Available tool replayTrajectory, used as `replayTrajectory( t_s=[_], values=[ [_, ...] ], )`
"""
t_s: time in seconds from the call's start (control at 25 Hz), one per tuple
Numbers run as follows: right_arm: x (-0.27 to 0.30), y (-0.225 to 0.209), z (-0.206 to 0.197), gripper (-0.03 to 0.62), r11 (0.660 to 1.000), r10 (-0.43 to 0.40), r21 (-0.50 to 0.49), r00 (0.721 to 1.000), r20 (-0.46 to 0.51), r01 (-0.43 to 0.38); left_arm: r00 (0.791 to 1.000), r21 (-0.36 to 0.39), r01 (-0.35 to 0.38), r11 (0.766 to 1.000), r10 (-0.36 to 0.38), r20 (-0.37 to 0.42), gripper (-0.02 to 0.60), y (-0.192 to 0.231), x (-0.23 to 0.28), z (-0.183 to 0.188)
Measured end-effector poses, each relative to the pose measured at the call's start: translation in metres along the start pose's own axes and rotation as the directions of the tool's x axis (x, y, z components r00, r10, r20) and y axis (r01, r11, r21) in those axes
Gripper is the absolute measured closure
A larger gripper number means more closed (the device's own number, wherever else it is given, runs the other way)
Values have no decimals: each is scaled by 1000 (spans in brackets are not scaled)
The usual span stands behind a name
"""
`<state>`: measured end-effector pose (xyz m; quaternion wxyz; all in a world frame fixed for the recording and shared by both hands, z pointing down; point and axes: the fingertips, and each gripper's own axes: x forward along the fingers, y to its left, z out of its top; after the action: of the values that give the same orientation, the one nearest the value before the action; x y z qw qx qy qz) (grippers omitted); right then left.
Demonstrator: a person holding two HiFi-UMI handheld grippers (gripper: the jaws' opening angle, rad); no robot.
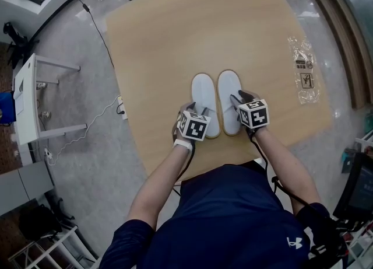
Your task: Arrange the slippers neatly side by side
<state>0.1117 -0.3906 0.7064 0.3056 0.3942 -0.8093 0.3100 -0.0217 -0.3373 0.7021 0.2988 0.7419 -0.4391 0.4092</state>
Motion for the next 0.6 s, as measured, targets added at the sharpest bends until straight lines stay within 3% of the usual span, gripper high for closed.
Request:
replayTrajectory(
  t_s=[0.16,0.32,0.44,0.6],
  values=[
    [-34,-5,30,492,994,-36,112,986,165,17,993,-91,14,996,-3,115,382,4,-34,15],
    [-68,1,37,518,980,-18,196,976,219,-26,977,-233,136,963,-92,191,418,-21,-73,16],
    [-90,14,44,528,969,22,232,965,262,-85,948,-214,209,954,-144,285,474,-39,-95,28],
    [-109,32,64,538,970,56,208,946,320,-128,910,-171,221,960,-140,391,534,-37,-120,57]
  ],
)
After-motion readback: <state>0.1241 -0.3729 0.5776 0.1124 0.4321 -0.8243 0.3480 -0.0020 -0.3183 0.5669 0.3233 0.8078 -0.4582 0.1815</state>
